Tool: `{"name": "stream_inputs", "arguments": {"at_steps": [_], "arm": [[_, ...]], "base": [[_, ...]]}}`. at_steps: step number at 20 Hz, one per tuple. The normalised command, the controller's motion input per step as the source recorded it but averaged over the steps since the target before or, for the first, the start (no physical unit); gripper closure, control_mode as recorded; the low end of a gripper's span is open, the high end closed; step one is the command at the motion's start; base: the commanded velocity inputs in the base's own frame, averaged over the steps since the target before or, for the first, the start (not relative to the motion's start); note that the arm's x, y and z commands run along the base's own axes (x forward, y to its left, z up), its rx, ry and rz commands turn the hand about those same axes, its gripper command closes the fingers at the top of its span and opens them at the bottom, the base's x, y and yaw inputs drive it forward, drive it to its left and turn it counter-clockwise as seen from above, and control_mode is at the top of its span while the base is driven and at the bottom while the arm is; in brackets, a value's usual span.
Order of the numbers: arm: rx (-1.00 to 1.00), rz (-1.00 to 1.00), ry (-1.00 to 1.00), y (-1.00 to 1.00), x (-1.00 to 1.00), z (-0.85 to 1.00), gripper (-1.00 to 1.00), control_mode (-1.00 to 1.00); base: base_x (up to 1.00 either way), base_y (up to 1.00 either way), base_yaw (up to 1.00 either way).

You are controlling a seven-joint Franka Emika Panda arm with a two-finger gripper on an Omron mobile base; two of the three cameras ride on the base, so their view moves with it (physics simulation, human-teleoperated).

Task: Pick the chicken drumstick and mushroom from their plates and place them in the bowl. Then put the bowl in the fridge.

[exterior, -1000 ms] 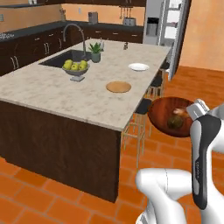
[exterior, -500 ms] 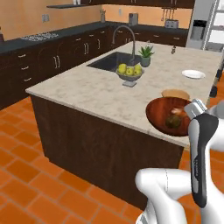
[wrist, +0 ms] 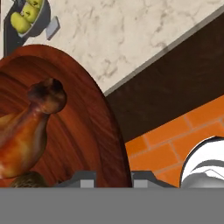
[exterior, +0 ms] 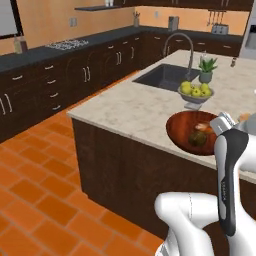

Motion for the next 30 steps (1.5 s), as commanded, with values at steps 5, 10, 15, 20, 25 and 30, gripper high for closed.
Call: {"name": "stream_inputs", "arguments": {"at_steps": [5, 10, 15, 20, 25, 30], "arm": [[0.00, 0.00, 0.00, 0.00, 0.00, 0.00, 1.00, 1.00], [0.00, 0.00, 0.00, 0.00, 0.00, 0.00, 1.00, 1.00], [0.00, 0.00, 0.00, 0.00, 0.00, 0.00, 1.00, 1.00], [0.00, 0.00, 0.00, 0.00, 0.00, 0.00, 1.00, 1.00], [0.00, 0.00, 0.00, 0.00, 0.00, 0.00, 1.00, 1.00], [0.00, 0.00, 0.00, 0.00, 0.00, 0.00, 1.00, 1.00]], "base": [[1.00, 1.00, 0.01], [1.00, 1.00, 0.00], [1.00, 1.00, -0.05], [1.00, 1.00, -0.36], [1.00, 1.00, -0.42], [0.96, 1.00, -0.44]]}}
